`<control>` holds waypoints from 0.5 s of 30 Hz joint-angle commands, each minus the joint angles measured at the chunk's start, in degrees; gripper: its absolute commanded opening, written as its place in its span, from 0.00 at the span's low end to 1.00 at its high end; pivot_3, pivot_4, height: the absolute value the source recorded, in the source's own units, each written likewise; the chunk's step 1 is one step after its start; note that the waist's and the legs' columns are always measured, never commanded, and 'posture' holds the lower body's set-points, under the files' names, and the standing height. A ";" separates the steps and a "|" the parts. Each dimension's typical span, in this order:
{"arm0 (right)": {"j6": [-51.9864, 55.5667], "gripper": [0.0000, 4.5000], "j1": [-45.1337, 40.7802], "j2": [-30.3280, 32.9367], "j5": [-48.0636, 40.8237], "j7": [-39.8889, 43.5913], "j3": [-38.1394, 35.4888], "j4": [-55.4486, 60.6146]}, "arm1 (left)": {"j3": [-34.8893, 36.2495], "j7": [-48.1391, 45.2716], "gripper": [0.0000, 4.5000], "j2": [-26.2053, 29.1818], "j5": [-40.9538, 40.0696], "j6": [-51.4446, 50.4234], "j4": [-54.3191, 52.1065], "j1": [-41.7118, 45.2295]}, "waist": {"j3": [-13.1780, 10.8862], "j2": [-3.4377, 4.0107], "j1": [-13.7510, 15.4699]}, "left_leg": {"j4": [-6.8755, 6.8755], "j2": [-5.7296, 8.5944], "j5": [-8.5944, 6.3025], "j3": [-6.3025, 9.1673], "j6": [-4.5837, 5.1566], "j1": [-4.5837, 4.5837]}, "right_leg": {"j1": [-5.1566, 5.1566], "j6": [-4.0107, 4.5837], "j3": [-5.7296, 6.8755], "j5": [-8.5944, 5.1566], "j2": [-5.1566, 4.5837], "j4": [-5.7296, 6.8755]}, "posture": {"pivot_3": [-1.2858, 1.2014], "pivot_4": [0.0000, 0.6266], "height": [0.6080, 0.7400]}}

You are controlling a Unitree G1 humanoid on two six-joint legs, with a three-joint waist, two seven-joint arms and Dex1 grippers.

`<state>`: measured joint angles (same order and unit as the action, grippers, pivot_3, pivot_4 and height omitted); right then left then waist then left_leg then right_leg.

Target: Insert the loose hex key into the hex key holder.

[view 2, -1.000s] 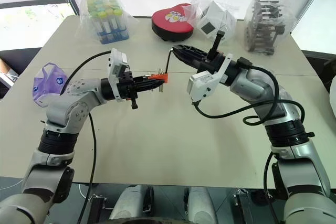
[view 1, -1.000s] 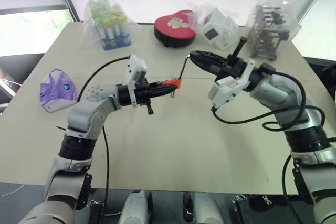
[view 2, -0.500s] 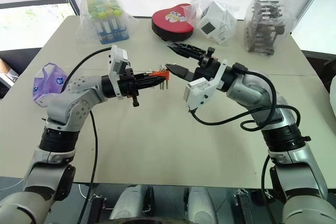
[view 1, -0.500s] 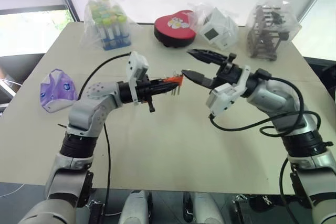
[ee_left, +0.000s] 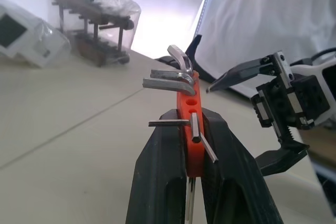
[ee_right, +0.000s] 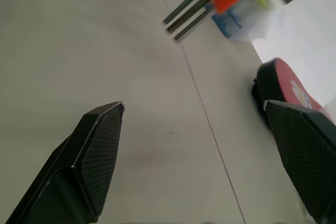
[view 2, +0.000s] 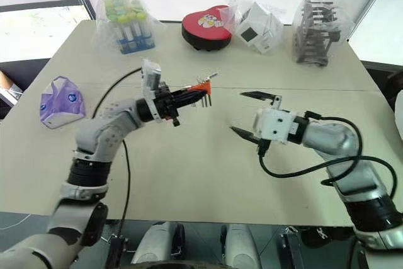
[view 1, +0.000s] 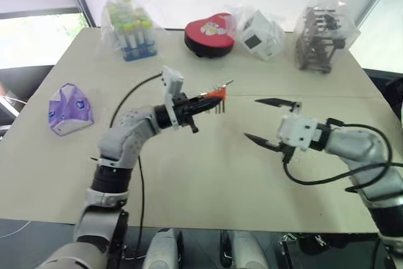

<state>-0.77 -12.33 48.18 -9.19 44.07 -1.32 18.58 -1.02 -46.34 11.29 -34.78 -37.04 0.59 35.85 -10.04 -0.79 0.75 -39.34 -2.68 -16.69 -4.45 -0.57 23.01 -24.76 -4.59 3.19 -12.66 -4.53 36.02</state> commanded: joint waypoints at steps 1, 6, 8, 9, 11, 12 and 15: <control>5.26 0.98 4.38 -0.87 -1.34 -2.61 -4.24 6.70 | 0.68 4.65 0.00 -5.72 -3.64 -4.33 2.60 -0.99 | 0.00 -0.01 0.02 | 0.01 0.00 0.00 0.01 0.00 -0.02 | 0.02 0.00 0.00 0.00 0.00 -0.01 | 0.52 0.24 1.00; 7.98 0.98 9.53 -1.31 0.94 -4.26 -5.71 10.56 | 3.54 12.31 0.00 -12.17 -5.38 -10.36 8.99 -1.27 | 0.00 -0.03 -0.03 | 0.00 0.04 0.00 0.02 0.01 -0.01 | 0.05 -0.01 -0.01 -0.01 -0.01 -0.04 | 0.52 0.24 1.00; 8.89 0.98 11.49 -1.70 1.36 -4.96 -6.35 12.16 | 5.55 16.40 0.00 -14.28 -6.30 -13.86 12.17 -1.03 | 0.00 -0.03 -0.10 | 0.01 0.04 -0.01 0.03 0.02 -0.05 | 0.05 -0.01 -0.02 -0.01 0.00 -0.04 | 0.52 0.24 1.00; 9.22 0.98 12.24 -1.85 1.63 -5.19 -6.54 12.85 | 6.15 17.92 0.00 -14.88 -6.43 -15.36 13.31 -0.93 | 0.00 -0.03 -0.11 | 0.01 0.03 -0.02 0.06 0.03 -0.06 | 0.05 -0.01 -0.01 -0.02 0.02 -0.03 | 0.52 0.24 1.00; 9.92 0.98 13.71 -2.23 2.19 -5.72 -6.91 14.22 | 7.17 20.31 0.00 -15.67 -6.47 -17.96 15.23 -0.86 | 0.00 -0.03 -0.07 | 0.05 0.03 -0.02 0.07 0.03 -0.07 | 0.05 -0.01 -0.01 -0.02 0.04 -0.03 | 0.52 0.24 1.00; 10.18 0.98 14.25 -2.37 2.37 -5.86 -7.10 14.70 | 7.91 21.39 0.00 -16.03 -6.81 -19.22 15.95 -0.76 | 0.00 -0.04 -0.04 | 0.05 0.03 -0.02 0.08 0.03 -0.07 | 0.05 -0.01 -0.01 -0.03 0.04 -0.03 | 0.52 0.24 1.00; 11.22 0.98 14.91 -2.82 2.71 -6.49 -7.11 15.65 | 9.22 22.99 0.00 -16.28 -7.17 -22.27 17.25 -0.74 | 0.01 -0.05 -0.02 | 0.04 0.03 -0.02 0.07 0.03 -0.06 | 0.06 -0.01 -0.01 -0.03 0.04 -0.04 | 0.52 0.24 1.00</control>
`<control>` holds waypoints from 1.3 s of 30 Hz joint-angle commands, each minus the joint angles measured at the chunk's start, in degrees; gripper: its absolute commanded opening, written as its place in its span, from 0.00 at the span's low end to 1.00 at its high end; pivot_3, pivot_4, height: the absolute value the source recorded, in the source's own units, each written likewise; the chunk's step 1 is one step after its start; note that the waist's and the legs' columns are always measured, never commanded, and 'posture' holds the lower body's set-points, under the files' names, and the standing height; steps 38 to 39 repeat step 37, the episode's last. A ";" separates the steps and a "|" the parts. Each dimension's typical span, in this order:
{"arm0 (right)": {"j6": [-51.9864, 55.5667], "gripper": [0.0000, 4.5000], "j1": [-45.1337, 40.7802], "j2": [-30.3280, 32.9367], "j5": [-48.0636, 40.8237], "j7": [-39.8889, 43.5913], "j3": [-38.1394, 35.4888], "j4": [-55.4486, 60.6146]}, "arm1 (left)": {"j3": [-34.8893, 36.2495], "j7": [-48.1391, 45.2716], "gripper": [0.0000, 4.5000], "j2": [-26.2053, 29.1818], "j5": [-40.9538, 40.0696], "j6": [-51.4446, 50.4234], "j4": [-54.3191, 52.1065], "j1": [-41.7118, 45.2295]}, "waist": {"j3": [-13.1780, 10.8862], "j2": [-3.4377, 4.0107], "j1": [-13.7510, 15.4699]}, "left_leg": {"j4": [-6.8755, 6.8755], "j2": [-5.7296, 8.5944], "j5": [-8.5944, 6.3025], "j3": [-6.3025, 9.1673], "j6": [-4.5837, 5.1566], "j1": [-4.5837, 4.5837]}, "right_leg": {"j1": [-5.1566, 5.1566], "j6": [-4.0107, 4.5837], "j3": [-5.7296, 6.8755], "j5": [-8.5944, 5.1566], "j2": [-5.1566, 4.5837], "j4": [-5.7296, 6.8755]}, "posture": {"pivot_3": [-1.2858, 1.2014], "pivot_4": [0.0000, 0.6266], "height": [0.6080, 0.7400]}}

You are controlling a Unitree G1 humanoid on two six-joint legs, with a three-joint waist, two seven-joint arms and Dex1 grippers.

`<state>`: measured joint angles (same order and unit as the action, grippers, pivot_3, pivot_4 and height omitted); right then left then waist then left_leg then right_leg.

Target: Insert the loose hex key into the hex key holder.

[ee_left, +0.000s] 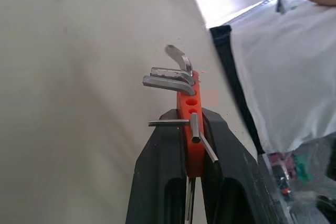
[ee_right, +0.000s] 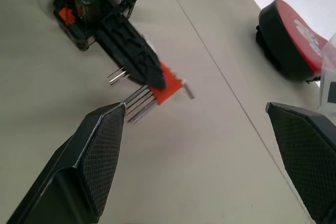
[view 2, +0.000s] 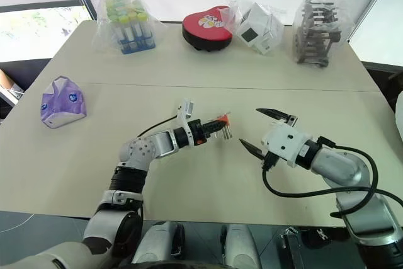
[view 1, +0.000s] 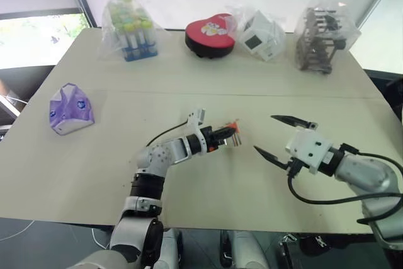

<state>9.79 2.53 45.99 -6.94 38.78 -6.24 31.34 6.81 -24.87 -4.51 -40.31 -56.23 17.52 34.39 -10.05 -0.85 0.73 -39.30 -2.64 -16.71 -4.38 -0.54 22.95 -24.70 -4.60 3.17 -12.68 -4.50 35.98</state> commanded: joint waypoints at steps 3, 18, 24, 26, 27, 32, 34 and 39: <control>0.72 0.98 0.51 -0.60 0.91 -1.38 -2.13 3.16 | 1.09 1.99 0.00 -0.13 -1.39 -5.78 0.48 -0.15 | 0.03 -0.01 0.00 | 0.01 0.00 0.00 0.01 0.00 -0.08 | 0.07 0.01 0.00 -0.01 0.00 0.00 | 0.52 0.24 1.00; -0.94 1.00 -1.80 0.45 1.44 1.20 -2.06 -0.69 | -5.43 2.61 0.99 12.14 6.32 -2.14 -8.95 1.68 | 0.14 -0.10 -0.88 | 0.13 -0.03 -0.02 -0.01 0.02 -0.52 | 0.38 0.27 -0.03 -0.17 0.04 -0.01 | 0.52 0.24 1.00; 1.26 1.00 0.32 5.17 -3.24 9.61 -4.28 -3.06 | -15.75 -8.88 0.99 22.93 15.11 11.69 -14.96 2.72 | 0.12 -0.11 -0.84 | 0.17 -0.04 -0.02 -0.02 0.02 -0.49 | 0.36 0.31 -0.02 -0.19 0.03 -0.01 | 0.52 0.24 1.00; 2.07 1.00 1.22 7.50 -4.58 12.95 -5.16 -3.83 | -17.57 -13.43 0.99 26.36 17.24 15.96 -16.42 2.74 | 0.12 -0.11 -0.26 | 0.17 -0.04 -0.02 -0.06 0.02 -0.45 | 0.35 0.31 -0.02 -0.19 0.00 -0.07 | 0.52 0.24 1.00; 2.20 1.00 1.37 8.44 -5.18 14.21 -5.61 -4.27 | -17.97 -15.50 0.99 27.98 17.49 16.71 -17.28 2.67 | 0.11 -0.12 -0.05 | 0.17 -0.04 -0.02 -0.08 0.02 -0.44 | 0.35 0.32 -0.02 -0.19 -0.01 -0.10 | 0.52 0.24 1.00; 3.35 1.00 -0.89 11.34 -7.24 17.78 -6.66 -5.86 | -17.33 -26.54 0.99 36.77 15.21 16.78 -23.34 0.05 | 0.11 -0.10 -0.06 | 0.17 -0.04 -0.02 -0.09 0.02 -0.42 | 0.35 0.34 -0.02 -0.20 -0.03 -0.19 | 0.52 0.24 1.00; 4.08 1.00 -2.61 11.77 -7.74 18.30 -6.36 -6.03 | -16.87 -30.02 0.99 40.33 14.52 16.41 -25.57 -1.38 | 0.10 -0.09 -0.19 | 0.17 -0.06 -0.03 -0.09 0.02 -0.43 | 0.33 0.33 -0.03 -0.20 -0.03 -0.19 | 0.52 0.24 1.00; 4.72 1.00 -4.97 12.05 -8.19 19.12 -5.69 -6.54 | -15.41 -34.03 0.99 44.45 12.35 14.52 -28.80 -3.27 | 0.09 -0.08 -0.15 | 0.19 -0.07 -0.03 -0.09 0.02 -0.42 | 0.29 0.33 -0.03 -0.20 -0.03 -0.17 | 0.52 0.24 1.00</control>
